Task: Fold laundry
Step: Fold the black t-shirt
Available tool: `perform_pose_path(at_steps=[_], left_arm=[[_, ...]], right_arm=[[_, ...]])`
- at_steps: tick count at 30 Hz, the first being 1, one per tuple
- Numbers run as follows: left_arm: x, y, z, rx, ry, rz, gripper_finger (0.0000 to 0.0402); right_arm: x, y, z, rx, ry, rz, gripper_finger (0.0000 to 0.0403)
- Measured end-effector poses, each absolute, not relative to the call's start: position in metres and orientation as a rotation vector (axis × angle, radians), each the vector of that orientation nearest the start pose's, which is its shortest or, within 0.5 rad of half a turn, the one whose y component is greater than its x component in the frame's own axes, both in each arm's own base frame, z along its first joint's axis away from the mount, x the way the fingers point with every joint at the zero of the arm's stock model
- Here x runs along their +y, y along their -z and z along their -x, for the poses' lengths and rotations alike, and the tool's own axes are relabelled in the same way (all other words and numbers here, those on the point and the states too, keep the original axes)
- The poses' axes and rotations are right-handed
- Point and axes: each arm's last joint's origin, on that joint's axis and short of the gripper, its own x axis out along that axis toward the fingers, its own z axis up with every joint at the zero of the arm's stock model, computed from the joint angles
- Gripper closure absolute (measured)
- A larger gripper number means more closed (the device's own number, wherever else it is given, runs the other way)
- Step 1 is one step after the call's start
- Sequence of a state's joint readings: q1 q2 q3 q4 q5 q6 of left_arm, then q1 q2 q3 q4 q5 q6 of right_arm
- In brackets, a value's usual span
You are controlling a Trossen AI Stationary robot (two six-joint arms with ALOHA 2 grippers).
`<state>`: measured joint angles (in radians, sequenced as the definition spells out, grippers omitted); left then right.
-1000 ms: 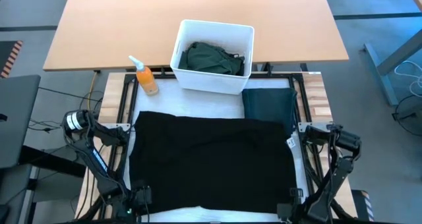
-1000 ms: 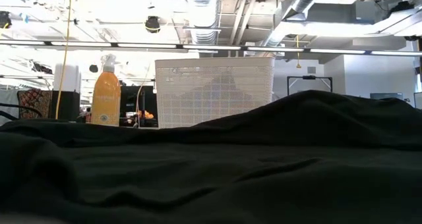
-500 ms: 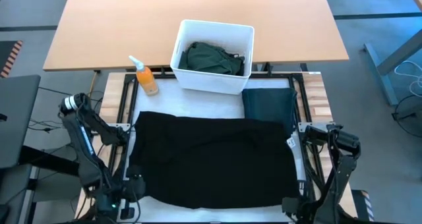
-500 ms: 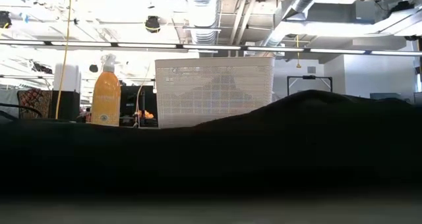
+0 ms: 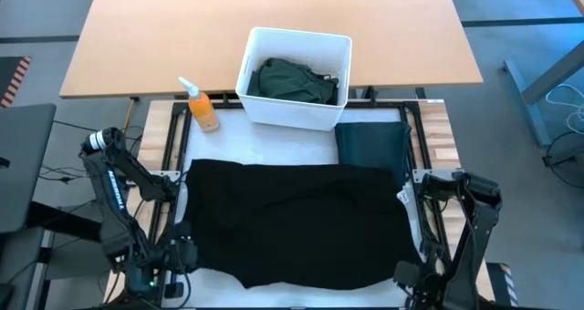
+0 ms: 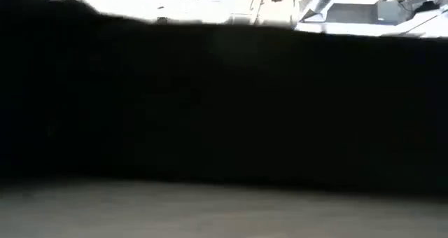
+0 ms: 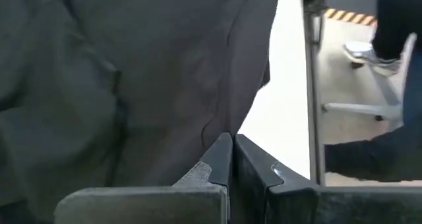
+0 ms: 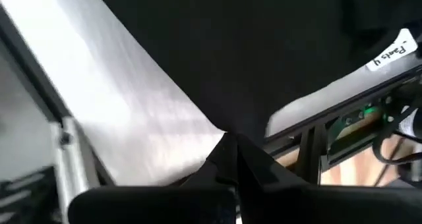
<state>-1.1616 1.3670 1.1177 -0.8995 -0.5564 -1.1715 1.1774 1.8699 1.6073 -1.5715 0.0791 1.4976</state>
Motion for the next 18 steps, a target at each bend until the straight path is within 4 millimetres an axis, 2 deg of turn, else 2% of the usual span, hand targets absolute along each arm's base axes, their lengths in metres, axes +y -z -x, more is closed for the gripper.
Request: perform_pose_path(at_steps=[4,8,13,18], left_arm=[[-0.227,-0.289,-0.11,0.886,-0.009,0.172,0.0401],[-0.215,-0.314,-0.102,0.856,-0.093,0.095,0.0401],[-0.191,-0.337,-0.093,0.883,-0.253,0.007,0.0401],[-0.175,-0.345,-0.095,0.852,-0.24,0.0,0.0401]], right_arm=[[0.288,-0.276,-0.128,1.398,0.468,-0.106,0.0388],[0.27,-0.295,-0.137,1.315,0.444,-0.145,0.0388],[0.236,-0.304,-0.155,1.354,0.368,-0.056,0.0388],[0.189,-0.306,-0.164,1.415,0.331,0.003,0.0388]])
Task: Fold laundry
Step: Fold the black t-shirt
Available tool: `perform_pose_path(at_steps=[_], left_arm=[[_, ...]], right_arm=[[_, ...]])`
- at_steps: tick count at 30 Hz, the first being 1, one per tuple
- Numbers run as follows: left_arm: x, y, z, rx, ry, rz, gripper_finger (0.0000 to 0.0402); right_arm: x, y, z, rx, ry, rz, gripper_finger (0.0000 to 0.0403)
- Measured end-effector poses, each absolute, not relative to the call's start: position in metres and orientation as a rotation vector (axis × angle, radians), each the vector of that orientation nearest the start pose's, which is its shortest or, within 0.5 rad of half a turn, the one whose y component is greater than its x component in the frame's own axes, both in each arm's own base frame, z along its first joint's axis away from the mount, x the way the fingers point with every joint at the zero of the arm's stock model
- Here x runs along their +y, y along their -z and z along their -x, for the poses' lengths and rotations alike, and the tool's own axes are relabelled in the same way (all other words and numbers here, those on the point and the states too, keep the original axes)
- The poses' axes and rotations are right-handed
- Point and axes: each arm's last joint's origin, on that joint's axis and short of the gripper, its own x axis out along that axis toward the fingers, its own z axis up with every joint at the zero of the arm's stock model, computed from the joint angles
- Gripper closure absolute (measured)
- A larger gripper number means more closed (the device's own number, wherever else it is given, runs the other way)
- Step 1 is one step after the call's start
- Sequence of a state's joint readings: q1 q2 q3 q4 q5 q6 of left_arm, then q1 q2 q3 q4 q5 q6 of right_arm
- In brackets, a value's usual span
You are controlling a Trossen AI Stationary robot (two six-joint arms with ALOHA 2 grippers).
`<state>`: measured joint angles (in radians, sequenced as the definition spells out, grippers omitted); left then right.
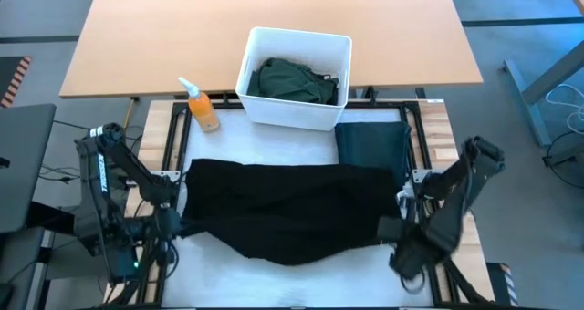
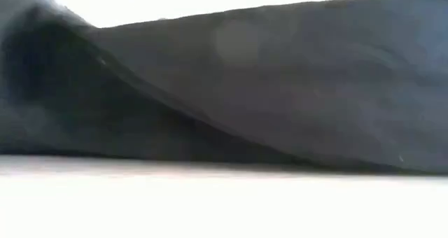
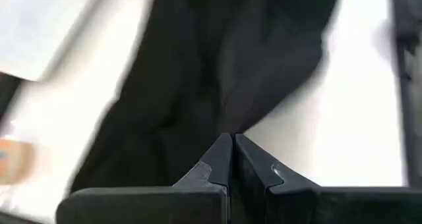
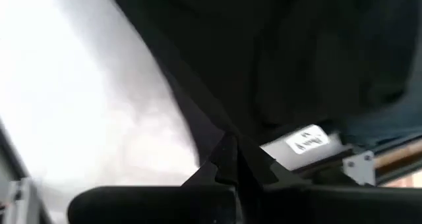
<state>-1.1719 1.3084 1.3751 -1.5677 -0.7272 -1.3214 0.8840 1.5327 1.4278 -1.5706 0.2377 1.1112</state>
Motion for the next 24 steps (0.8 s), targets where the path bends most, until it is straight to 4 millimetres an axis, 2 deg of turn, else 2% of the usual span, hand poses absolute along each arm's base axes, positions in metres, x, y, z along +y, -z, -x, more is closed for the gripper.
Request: perform_pose_path(at_steps=[4,10,15,24], left_arm=[[-0.163,-0.343,-0.102,0.816,-0.274,-0.053,0.0401],[-0.142,-0.328,-0.115,0.83,-0.372,-0.162,0.0401],[-0.114,-0.311,-0.123,0.892,-0.481,-0.207,0.0401],[-0.068,-0.29,-0.119,0.967,-0.641,-0.208,0.0401]], right_arm=[[0.147,-0.303,-0.155,1.448,0.375,-0.053,0.0388],[0.095,-0.289,-0.13,1.431,0.502,-0.168,0.0388],[0.068,-0.292,-0.12,1.343,0.536,-0.198,0.0388],[0.021,-0.306,-0.114,1.249,0.622,-0.197,0.0388]])
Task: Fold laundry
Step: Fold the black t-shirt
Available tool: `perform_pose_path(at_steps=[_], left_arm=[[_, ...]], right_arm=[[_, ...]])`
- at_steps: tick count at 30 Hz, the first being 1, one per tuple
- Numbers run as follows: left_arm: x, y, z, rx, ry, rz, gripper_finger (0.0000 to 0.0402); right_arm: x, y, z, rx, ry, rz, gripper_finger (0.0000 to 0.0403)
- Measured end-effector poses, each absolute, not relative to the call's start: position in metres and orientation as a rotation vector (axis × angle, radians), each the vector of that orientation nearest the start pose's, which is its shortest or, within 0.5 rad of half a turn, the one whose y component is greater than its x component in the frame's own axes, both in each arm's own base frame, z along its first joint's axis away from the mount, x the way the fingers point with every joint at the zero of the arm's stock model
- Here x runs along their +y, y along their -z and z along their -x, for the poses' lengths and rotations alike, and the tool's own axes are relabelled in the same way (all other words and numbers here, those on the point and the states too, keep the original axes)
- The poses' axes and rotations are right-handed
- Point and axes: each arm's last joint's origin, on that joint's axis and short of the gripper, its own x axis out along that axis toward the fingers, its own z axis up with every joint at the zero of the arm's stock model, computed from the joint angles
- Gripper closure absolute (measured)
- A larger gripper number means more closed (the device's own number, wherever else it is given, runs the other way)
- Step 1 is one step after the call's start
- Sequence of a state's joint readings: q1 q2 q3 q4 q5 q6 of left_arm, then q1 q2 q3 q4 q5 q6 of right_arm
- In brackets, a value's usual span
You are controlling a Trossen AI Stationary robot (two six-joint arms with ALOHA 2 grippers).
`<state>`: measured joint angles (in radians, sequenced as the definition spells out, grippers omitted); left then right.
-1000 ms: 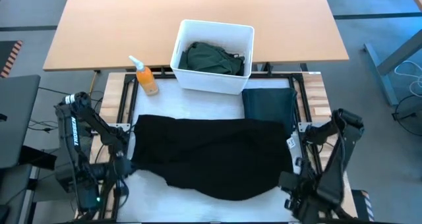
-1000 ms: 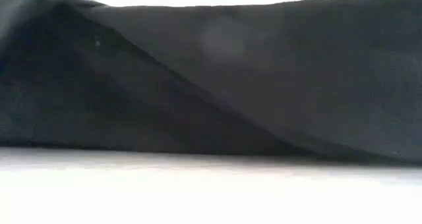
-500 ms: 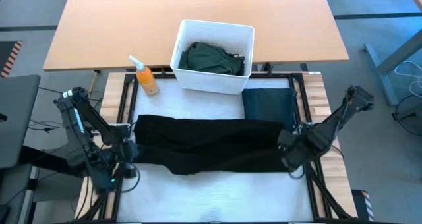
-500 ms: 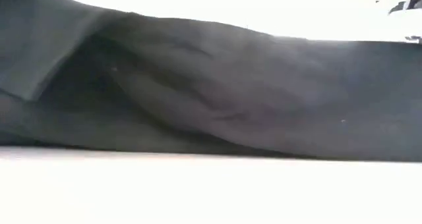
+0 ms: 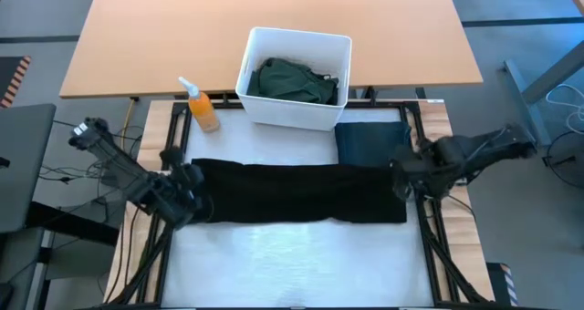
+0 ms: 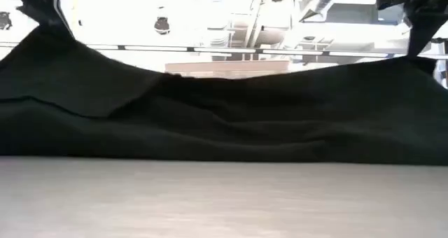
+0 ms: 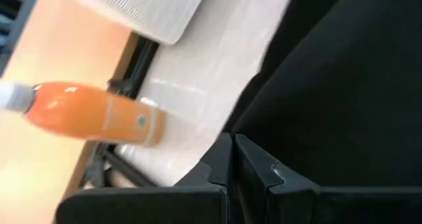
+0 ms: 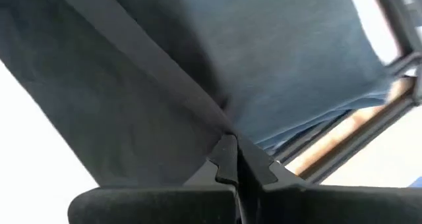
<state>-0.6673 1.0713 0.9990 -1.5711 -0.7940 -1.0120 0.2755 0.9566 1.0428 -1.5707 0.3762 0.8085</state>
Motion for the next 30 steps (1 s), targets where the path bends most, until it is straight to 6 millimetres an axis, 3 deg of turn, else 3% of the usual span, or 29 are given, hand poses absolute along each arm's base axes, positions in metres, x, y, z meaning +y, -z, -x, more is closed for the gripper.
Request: perform_pose_path(at_steps=[8,13,21,23,25,30], left_arm=[[-0.05,-0.259,-0.122,1.016,-0.707,-0.243,0.04],[-0.046,-0.235,-0.133,1.082,-0.653,-0.325,0.0371],[-0.029,-0.235,-0.139,1.142,-0.784,-0.254,0.0313],[-0.03,-0.236,-0.141,1.119,-0.763,-0.183,0.0307],[-0.038,-0.236,-0.149,1.105,-0.629,-0.103,0.0306],[-0.073,-0.235,-0.178,0.888,-0.209,0.005,0.0316]], right_arm=[[-0.016,-0.304,-0.118,1.302,0.749,-0.198,0.0367],[-0.033,-0.295,-0.123,1.398,0.777,-0.169,0.0294],[-0.05,-0.293,-0.125,1.442,0.849,-0.178,0.0186],[-0.045,-0.296,-0.127,1.397,0.803,-0.246,0.0179],[-0.033,-0.3,-0.13,1.316,0.678,-0.315,0.0177],[0.02,-0.313,-0.15,1.031,0.317,-0.339,0.0191]])
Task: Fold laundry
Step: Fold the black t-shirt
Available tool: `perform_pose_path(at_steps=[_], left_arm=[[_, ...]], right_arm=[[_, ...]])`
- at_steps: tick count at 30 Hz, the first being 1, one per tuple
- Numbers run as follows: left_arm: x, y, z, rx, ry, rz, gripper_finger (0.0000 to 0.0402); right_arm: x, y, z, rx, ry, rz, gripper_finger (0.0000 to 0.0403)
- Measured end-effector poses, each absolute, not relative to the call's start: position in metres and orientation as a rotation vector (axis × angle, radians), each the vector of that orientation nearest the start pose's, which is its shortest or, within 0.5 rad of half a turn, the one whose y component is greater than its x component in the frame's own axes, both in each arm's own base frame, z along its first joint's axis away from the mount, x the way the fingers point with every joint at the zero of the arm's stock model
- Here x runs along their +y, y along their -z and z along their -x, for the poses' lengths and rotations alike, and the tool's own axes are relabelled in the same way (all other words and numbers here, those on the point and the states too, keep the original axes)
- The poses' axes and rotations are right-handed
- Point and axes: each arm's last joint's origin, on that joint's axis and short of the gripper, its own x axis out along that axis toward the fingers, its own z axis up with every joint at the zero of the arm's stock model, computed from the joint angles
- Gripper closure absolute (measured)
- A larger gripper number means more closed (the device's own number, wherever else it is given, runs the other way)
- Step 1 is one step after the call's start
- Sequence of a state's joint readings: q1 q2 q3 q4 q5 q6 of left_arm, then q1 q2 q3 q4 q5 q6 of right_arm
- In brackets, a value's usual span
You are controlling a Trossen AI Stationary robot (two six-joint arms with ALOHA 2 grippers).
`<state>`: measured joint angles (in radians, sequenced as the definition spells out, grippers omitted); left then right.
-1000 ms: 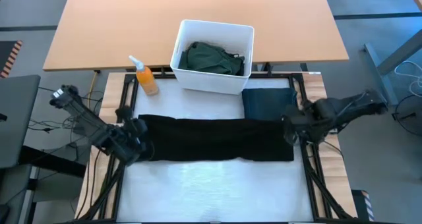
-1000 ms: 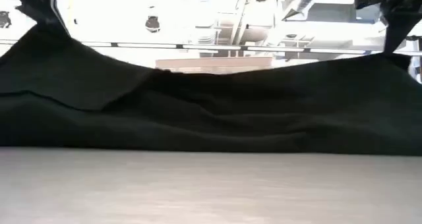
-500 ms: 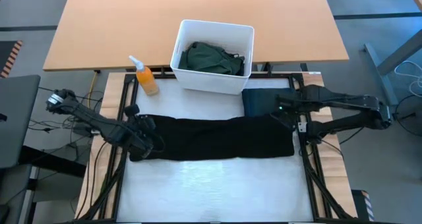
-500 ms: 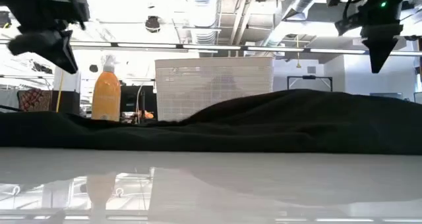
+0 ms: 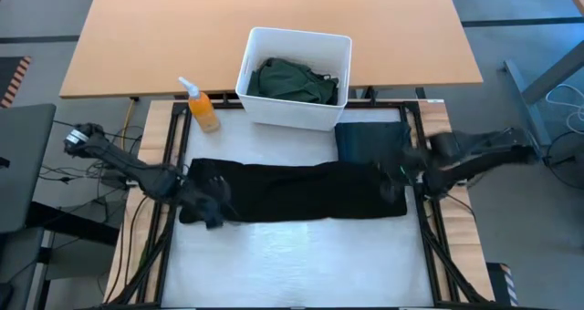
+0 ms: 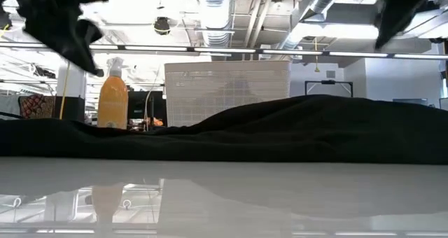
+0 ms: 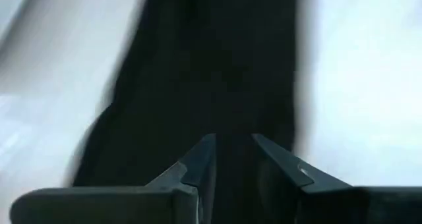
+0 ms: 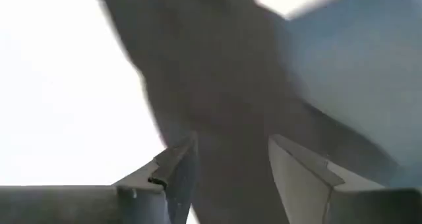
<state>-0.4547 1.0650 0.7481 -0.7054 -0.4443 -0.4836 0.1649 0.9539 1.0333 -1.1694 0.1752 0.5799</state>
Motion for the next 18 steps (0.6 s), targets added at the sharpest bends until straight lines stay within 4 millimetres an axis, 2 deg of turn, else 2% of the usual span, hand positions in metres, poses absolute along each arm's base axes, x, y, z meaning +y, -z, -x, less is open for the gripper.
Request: perform_pose_path(at_steps=[3,6,8,11,14,16,18], left_arm=[[-0.091,-0.224,-0.193,0.771,-0.082,-0.022,0.0326],[-0.099,-0.204,-0.201,0.768,-0.061,-0.047,0.0337],[-0.102,-0.191,-0.207,0.811,-0.097,-0.063,0.0344],[-0.103,-0.173,-0.213,0.857,-0.174,-0.11,0.0355],[-0.103,-0.156,-0.219,0.909,-0.224,-0.124,0.0367],[-0.103,-0.146,-0.221,0.958,-0.223,-0.106,0.0374],[-0.105,-0.138,-0.221,1.011,-0.196,-0.093,0.0381]], right_arm=[[0.062,-0.306,-0.161,0.879,0.19,-0.255,0.0207],[0.099,-0.278,-0.171,0.83,0.213,-0.154,0.0234],[0.113,-0.25,-0.177,0.859,0.296,-0.114,0.0262],[0.122,-0.213,-0.187,0.901,0.438,-0.091,0.0316],[0.127,-0.188,-0.199,0.943,0.526,-0.078,0.0374],[0.129,-0.174,-0.206,0.996,0.538,-0.077,0.0389],[0.13,-0.164,-0.21,1.05,0.54,-0.085,0.0384]])
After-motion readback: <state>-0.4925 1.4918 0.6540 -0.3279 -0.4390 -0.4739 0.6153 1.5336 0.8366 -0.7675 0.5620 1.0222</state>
